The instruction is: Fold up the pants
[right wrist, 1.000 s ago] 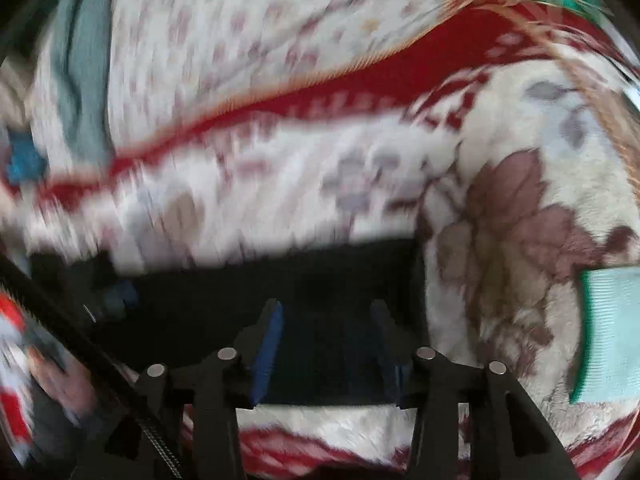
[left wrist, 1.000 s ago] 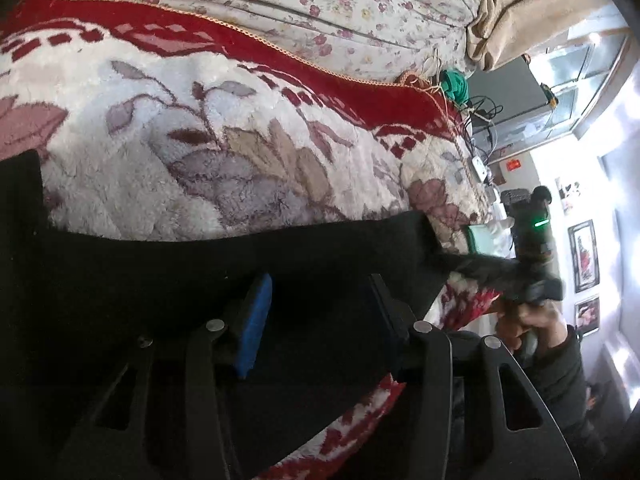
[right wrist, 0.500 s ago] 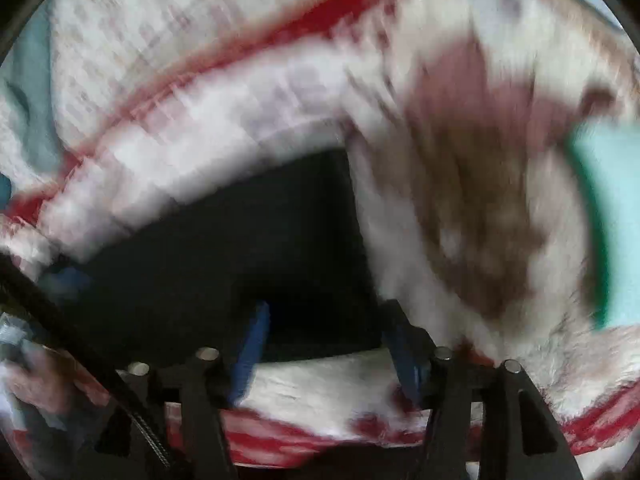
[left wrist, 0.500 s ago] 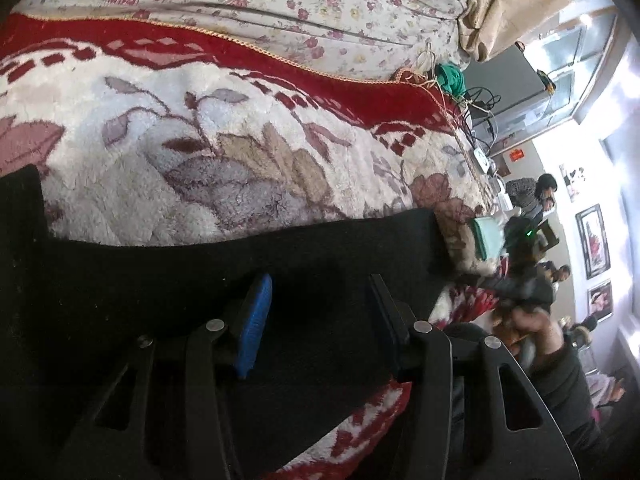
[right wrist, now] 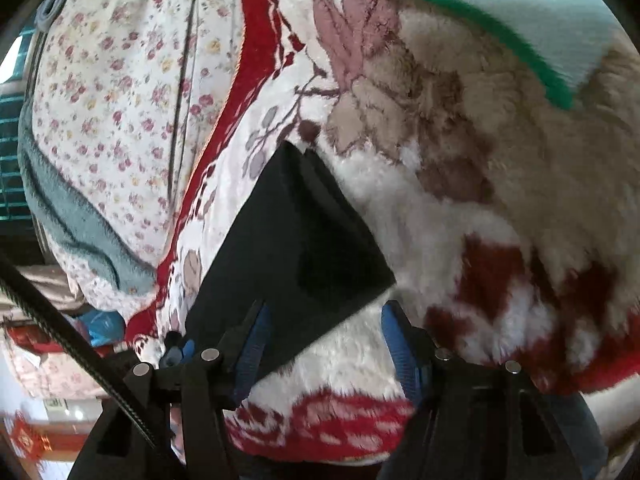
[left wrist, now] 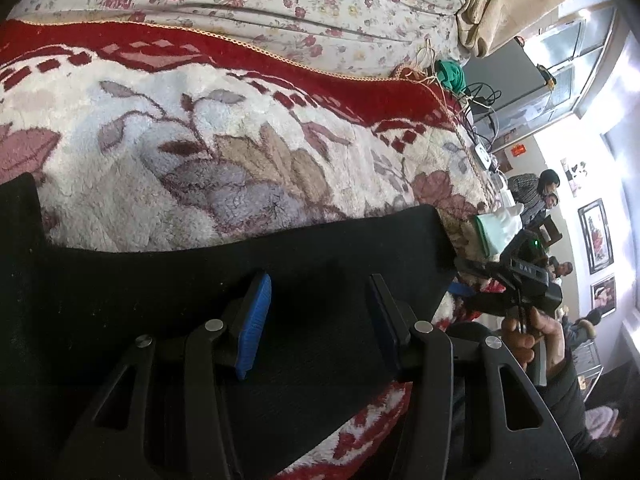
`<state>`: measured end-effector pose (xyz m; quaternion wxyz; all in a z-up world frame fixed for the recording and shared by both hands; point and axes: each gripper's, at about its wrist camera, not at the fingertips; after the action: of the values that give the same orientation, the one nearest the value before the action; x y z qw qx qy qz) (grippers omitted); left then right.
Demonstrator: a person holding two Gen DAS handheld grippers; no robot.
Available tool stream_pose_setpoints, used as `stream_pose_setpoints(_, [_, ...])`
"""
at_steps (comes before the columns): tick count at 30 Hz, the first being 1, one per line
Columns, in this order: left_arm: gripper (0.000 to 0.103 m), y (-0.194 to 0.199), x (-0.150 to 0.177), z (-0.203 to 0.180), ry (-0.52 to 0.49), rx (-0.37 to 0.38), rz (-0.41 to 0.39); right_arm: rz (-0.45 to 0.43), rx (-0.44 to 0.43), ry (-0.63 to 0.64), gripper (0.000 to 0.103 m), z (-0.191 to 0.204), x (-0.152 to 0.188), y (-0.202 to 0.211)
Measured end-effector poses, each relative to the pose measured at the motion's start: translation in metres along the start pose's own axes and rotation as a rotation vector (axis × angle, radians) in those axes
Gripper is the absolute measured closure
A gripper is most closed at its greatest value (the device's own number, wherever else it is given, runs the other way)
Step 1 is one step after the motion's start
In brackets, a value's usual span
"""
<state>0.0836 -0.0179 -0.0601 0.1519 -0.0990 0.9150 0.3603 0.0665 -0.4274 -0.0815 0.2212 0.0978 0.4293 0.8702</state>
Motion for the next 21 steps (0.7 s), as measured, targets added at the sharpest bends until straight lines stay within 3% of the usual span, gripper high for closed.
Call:
stream_pose_setpoints(2, [0.054,0.0,0.0,0.0,-0.001,-0.001,-0.001,-0.016,0.006,0.011,0.05,0.003,-0.004,-0.002])
stream_pose_setpoints(4, [0.054,0.0,0.0,0.0,-0.001,-0.001,0.0,-0.03,0.012,0.022,0.067,0.002,-0.005,0.001])
stream_pose_setpoints(7, [0.054,0.002,0.001,-0.002,-0.003,-0.006,-0.005,-0.041,0.042,0.055,0.077,0.0,-0.003,0.003])
stream_pose_setpoints(12, [0.053,0.003,-0.008,-0.036,-0.088,0.039,0.004,-0.025,0.019,0.068,0.08,-0.002,-0.002,-0.001])
stream_pose_setpoints(16, [0.041,-0.035,-0.044,-0.082,-0.056,0.07,0.068,0.006,0.028,0.043,0.08,-0.002,-0.006,-0.01])
stream_pose_setpoints(21, [0.041,-0.122,-0.094,-0.136,0.053,0.036,0.229,-0.005,0.042,0.094,0.083,0.002,-0.006,-0.01])
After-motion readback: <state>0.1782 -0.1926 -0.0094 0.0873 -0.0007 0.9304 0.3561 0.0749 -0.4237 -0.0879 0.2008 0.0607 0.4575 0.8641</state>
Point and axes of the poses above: each gripper's, at about its wrist camera, not at the fingertips, and y roughly against the way its jaws point, z to its left, x to its underside, and after that the axes turned 4 degrees about x, right-handed
